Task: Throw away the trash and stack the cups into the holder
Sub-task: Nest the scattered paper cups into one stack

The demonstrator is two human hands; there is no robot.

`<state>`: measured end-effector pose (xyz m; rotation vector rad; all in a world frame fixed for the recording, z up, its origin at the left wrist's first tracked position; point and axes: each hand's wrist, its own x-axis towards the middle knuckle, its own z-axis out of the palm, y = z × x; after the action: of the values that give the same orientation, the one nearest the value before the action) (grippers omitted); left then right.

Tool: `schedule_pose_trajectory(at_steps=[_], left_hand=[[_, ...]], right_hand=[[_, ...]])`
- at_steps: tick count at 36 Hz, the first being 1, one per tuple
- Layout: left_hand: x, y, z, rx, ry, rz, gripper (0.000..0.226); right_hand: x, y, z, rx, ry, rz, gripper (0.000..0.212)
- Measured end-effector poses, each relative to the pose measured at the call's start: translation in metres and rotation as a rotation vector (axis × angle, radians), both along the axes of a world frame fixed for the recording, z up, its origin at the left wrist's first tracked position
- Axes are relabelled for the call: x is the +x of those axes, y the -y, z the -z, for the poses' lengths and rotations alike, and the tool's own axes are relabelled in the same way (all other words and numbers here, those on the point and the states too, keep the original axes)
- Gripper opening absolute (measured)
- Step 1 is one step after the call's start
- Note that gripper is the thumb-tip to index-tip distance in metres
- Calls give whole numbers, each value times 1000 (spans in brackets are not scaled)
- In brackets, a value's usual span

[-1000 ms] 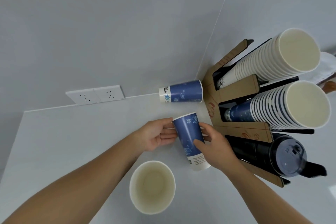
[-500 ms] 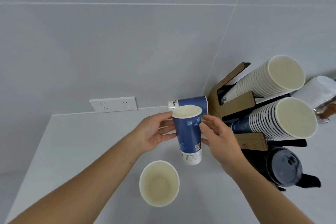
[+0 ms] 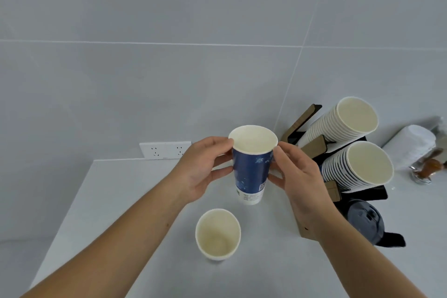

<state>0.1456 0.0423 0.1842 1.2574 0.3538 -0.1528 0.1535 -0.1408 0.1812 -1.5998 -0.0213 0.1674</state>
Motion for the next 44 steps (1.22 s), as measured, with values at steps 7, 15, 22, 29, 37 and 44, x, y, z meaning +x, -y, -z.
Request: schedule_pose_trajectory(at_steps=[7, 15, 22, 29, 37, 44], left_hand=[[-32, -5, -29, 93, 104, -39, 12], [-73, -13, -53, 186, 168, -103, 14], [-100, -20, -60, 195, 181, -141, 15], [-117, -19, -46, 200, 132, -182, 17], [-132, -14, -17, 172, 34, -267, 19], [-137, -9, 14, 185, -56, -335, 17]], right_hand=[[-21, -4, -25, 64, 61, -21, 22], [-49, -15, -45, 74, 93, -58, 13], [-67, -22, -53, 57, 93, -80, 18], [-79, -25, -44, 3, 27, -100, 24], [-87, -21, -18, 5, -120, -125, 23], [-89, -23, 5, -45, -241, -118, 21]])
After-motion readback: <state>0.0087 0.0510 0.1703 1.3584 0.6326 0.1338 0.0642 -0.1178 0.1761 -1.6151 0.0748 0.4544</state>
